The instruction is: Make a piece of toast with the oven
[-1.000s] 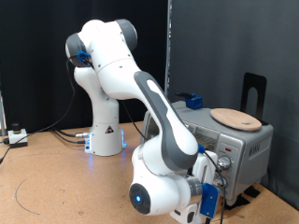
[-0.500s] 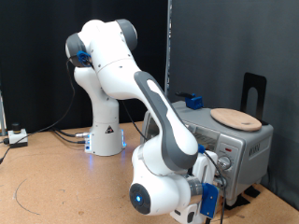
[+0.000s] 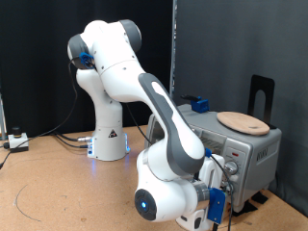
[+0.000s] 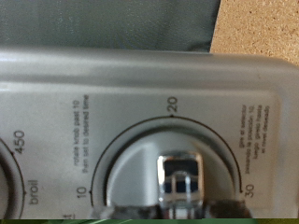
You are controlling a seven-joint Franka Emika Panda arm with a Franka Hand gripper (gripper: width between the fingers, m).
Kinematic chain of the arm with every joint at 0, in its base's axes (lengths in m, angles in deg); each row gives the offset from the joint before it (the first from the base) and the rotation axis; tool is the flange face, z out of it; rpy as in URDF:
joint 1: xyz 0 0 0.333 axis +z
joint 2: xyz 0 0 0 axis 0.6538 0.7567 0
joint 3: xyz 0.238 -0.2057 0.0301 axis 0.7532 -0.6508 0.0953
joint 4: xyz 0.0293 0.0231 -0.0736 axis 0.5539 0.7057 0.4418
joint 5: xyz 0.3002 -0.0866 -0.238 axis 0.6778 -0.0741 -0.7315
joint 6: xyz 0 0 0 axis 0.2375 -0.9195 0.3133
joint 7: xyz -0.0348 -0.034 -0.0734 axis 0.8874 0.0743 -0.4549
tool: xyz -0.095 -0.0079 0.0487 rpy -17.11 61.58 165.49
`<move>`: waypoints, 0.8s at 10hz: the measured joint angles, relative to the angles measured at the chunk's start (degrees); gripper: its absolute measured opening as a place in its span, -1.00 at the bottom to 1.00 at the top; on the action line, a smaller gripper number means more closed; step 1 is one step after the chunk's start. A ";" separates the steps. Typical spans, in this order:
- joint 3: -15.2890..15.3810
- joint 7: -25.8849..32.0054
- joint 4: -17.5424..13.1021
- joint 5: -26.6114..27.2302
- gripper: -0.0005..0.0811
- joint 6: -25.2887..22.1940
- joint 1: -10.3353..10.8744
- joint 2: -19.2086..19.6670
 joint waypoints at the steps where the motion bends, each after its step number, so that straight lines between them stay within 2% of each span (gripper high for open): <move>1: 0.01 0.29 0.00 0.00 -0.76 0.00 0.00 0.00; 2: 0.24 3.79 0.45 0.29 -0.76 0.86 -0.15 -0.22; 5: 1.75 21.06 6.27 4.95 -0.76 7.74 -1.71 -3.74; 6: 1.92 24.08 7.26 5.89 -0.76 8.94 -1.89 -4.41; 8: 1.94 26.34 7.72 6.52 -0.76 9.36 -1.97 -4.64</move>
